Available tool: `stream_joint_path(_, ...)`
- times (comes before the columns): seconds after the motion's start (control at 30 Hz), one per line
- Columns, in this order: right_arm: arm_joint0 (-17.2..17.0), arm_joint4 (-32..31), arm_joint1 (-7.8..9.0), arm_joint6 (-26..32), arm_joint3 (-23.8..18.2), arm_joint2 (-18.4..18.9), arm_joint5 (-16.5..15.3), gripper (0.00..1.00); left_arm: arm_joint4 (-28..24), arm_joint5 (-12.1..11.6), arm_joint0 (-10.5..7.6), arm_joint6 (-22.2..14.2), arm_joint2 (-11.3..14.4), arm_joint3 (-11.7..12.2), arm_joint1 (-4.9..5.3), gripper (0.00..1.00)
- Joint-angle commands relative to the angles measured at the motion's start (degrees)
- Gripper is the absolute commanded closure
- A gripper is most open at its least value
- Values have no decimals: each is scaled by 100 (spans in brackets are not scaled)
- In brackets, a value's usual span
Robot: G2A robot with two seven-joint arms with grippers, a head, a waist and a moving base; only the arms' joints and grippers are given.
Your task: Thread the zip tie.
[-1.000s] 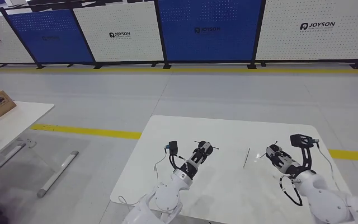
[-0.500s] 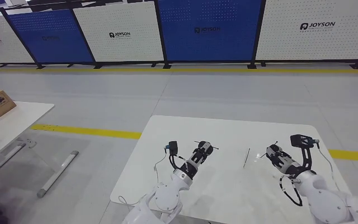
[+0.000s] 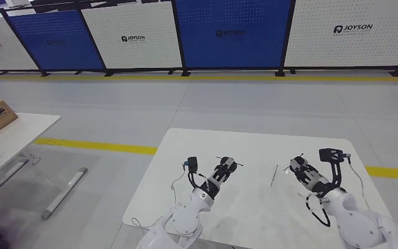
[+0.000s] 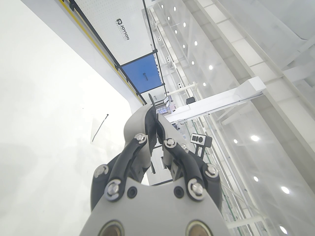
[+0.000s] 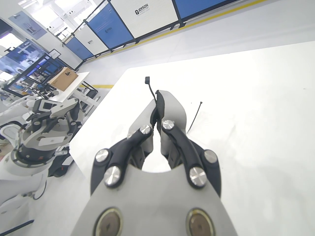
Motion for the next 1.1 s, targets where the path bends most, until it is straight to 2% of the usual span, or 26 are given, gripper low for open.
stream_joint_path(0.0,0,0,0,0,0,0,0,100,0,0,0,0,0,0,0,100)
stream_joint_path(0.43,-8,1,-1,-52,-10,-4,-7,100,0,0,0,0,0,0,0,100)
stream_joint_path(0.7,-78,127,0,-478,-122,-124,-567,100,0,0,0,0,0,0,0,100)
stream_joint_path(1.07,-78,127,0,-478,-122,-124,-567,100,0,0,0,0,0,0,0,100)
